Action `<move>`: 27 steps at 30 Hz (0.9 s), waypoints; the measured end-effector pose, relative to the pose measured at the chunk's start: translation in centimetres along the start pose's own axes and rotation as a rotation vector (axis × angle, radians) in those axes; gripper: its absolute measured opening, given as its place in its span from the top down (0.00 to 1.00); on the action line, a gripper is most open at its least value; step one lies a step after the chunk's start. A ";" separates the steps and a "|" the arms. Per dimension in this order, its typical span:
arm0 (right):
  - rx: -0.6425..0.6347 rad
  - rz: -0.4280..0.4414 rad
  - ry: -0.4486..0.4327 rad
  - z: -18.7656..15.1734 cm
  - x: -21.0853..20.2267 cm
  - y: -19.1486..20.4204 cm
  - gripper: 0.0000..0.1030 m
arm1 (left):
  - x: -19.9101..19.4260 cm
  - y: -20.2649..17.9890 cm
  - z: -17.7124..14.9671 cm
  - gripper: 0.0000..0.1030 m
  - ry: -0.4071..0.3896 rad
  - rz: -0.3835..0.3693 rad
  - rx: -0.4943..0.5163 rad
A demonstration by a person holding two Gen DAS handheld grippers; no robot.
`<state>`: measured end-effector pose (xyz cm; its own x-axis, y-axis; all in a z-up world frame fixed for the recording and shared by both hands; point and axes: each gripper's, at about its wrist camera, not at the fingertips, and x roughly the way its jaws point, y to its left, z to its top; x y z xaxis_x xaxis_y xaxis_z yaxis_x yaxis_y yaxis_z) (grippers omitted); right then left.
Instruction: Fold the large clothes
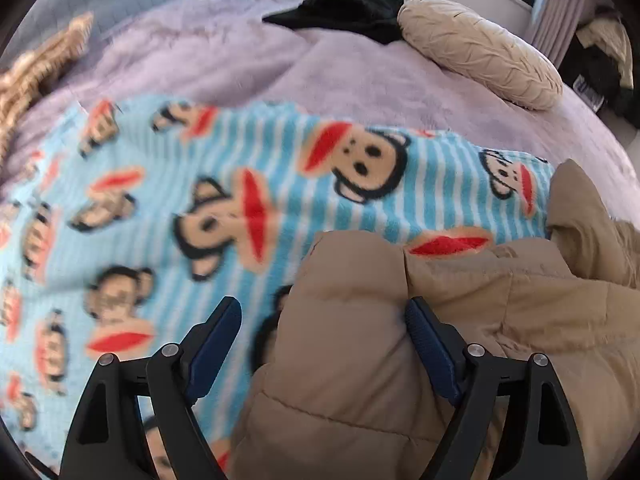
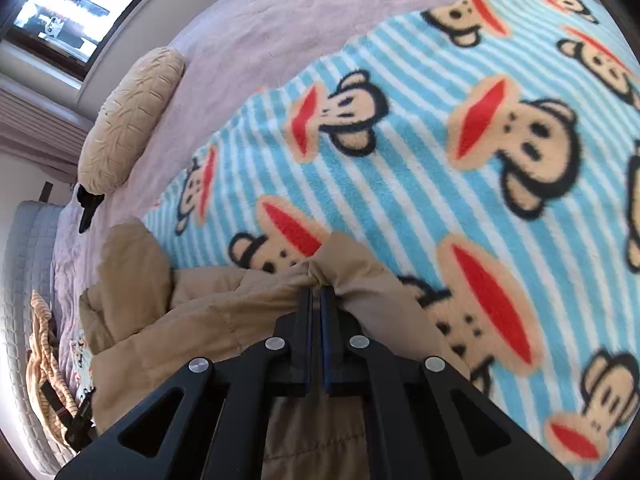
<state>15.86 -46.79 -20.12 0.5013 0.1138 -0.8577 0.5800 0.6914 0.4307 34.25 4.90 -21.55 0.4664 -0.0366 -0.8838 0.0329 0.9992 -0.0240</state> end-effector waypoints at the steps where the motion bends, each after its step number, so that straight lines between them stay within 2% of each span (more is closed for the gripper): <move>1: -0.007 0.004 -0.004 -0.3 -0.5 0.3 0.83 | -1.0 0.1 0.2 0.17 -0.009 0.010 0.014; 2: -0.017 0.008 -0.010 -0.7 -1.1 0.6 0.76 | -1.7 0.0 0.2 0.17 -0.010 0.010 0.023; 4: -0.041 0.020 -0.033 -1.6 -2.8 1.2 0.46 | -3.2 0.3 -0.1 0.17 -0.002 -0.005 0.030; 5: -0.052 0.021 -0.047 -1.9 -3.5 1.5 0.43 | -3.8 0.5 -0.3 0.17 -0.001 -0.010 0.032; 8: -0.077 0.024 -0.059 -3.2 -5.2 2.5 0.43 | -5.8 0.5 -1.4 0.15 -0.007 -0.012 0.043; 9: -0.075 0.030 -0.054 -3.8 -5.8 2.5 0.43 | -6.5 0.4 -1.9 0.00 -0.010 -0.008 0.049; 14: -0.064 0.047 -0.037 -6.5 -8.1 1.9 0.41 | -9.1 -0.9 -4.2 0.00 0.000 -0.023 0.079; 18: -0.041 0.062 -0.030 -8.7 -10.0 1.2 0.33 | -10.2 -1.9 -6.1 0.00 0.029 -0.020 0.101; 20: -0.035 0.068 -0.027 -9.8 -10.7 1.0 0.32 | -10.8 -2.3 -7.1 0.00 0.039 -0.016 0.107; 22: -0.029 0.076 -0.020 -10.9 -11.4 0.7 0.22 | -11.6 -2.3 -8.1 0.00 0.054 -0.026 0.101; 23: -0.029 0.076 -0.017 -11.6 -11.7 0.6 0.20 | -11.8 -2.3 -8.5 0.00 0.060 -0.030 0.096; 27: -0.045 0.049 -0.014 -14.3 -13.0 0.3 0.20 | -13.1 -2.4 -10.5 0.00 0.085 -0.039 0.101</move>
<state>0.30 -37.88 -12.82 0.5374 0.1382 -0.8319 0.5254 0.7168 0.4585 18.80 3.19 -14.82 0.3867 -0.0699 -0.9196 0.1404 0.9900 -0.0162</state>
